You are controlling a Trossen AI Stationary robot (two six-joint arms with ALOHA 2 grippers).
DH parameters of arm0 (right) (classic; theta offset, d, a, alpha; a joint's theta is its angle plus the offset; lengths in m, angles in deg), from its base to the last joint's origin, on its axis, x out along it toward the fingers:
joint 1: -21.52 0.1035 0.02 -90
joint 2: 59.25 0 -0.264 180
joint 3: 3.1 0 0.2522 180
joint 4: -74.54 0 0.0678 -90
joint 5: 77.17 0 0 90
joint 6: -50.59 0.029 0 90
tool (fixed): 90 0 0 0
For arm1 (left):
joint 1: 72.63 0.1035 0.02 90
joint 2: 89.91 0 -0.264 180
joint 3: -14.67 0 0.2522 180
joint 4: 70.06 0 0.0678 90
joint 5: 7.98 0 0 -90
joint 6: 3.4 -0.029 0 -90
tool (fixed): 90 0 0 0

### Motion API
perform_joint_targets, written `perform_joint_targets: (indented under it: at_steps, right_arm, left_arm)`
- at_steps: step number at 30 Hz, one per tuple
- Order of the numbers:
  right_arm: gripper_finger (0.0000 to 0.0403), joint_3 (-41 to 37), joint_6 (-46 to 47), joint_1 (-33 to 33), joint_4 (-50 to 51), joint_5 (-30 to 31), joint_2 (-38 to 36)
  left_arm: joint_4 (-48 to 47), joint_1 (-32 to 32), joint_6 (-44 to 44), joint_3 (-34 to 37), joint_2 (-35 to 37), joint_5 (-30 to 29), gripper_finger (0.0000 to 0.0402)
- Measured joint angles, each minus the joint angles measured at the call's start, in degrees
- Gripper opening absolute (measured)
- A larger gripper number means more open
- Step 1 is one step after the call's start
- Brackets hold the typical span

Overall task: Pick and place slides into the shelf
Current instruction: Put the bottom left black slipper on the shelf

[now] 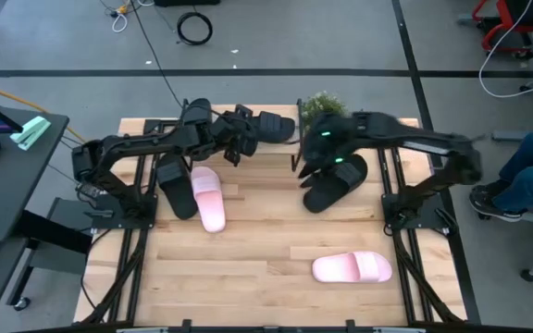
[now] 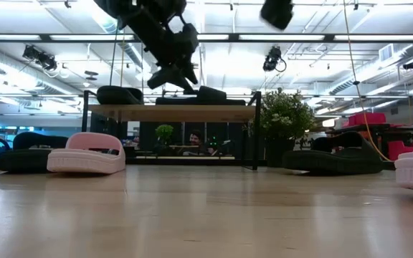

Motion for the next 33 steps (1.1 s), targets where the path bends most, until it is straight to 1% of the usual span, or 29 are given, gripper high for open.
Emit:
perform_joint_targets:
  at_steps: [3, 6, 8, 11, 14, 17, 20, 23, 25, 27, 28, 30, 33]
  right_arm:
    - [0.0150, -2.0, 0.4, -0.7, -2.8, 3.2, -5.7]
    - [0.0151, -4.7, 0.8, -1.0, -4.0, 3.8, -10.0]
    - [0.0151, -6.6, 0.9, -1.0, -4.3, 3.8, -12.2]
    - [0.0151, -10.0, 0.9, -0.9, -4.6, 3.7, -14.3]
    - [0.0151, -12.7, 0.9, -1.0, -5.0, 3.8, -15.2]
    - [0.0151, -14.4, 1.0, -1.2, -5.3, 3.8, -15.2]
    - [0.0151, -15.8, 1.0, -1.2, -5.6, 3.7, -15.0]
    - [0.0151, -16.9, 1.0, -1.2, -5.4, 3.7, -15.0]
    - [0.0151, -17.2, 1.0, -1.2, -5.5, 3.7, -15.0]
    - [0.0150, -17.2, 1.0, -1.2, -5.5, 3.7, -15.0]
    - [0.0150, -17.2, 0.9, -1.2, -5.5, 3.7, -15.0]
    - [0.0151, -17.2, 0.9, -1.2, -5.5, 3.7, -15.0]
    - [0.0151, -17.2, 0.9, -1.2, -5.5, 3.6, -15.0]
  left_arm:
    - [5.6, 0.1, -4.2, 0.0, -2.2, 0.2, 0.0153]
    - [12.3, 0.3, -9.2, 0.0, -4.4, 0.6, 0.0155]
    - [14.6, 0.5, -12.1, 0.0, -5.9, 0.6, 0.0160]
    - [15.4, 0.9, -14.8, 0.0, -7.8, 0.5, 0.0167]
    - [17.6, 1.5, -14.9, -0.1, -9.4, 0.5, 0.0172]
    - [22.1, 1.8, -15.0, -0.1, -10.6, 0.5, 0.0172]
    - [27.4, 1.8, -15.0, 0.0, -11.2, 0.6, 0.0153]
    - [31.0, 1.8, -15.0, 0.0, -11.1, 0.1, 0.0109]
    - [31.6, 1.8, -15.0, 0.0, -11.1, -1.7, 0.0067]
    - [31.5, 1.8, -15.0, 0.0, -11.1, -4.8, 0.0024]
    - [31.4, 1.8, -14.9, 0.0, -11.1, -6.6, 0.0016]
    - [31.4, 1.5, -14.6, 0.0, -11.1, -11.8, 0.0018]
    - [31.8, 0.6, -16.3, 0.0, -11.1, -24.0, 0.0017]
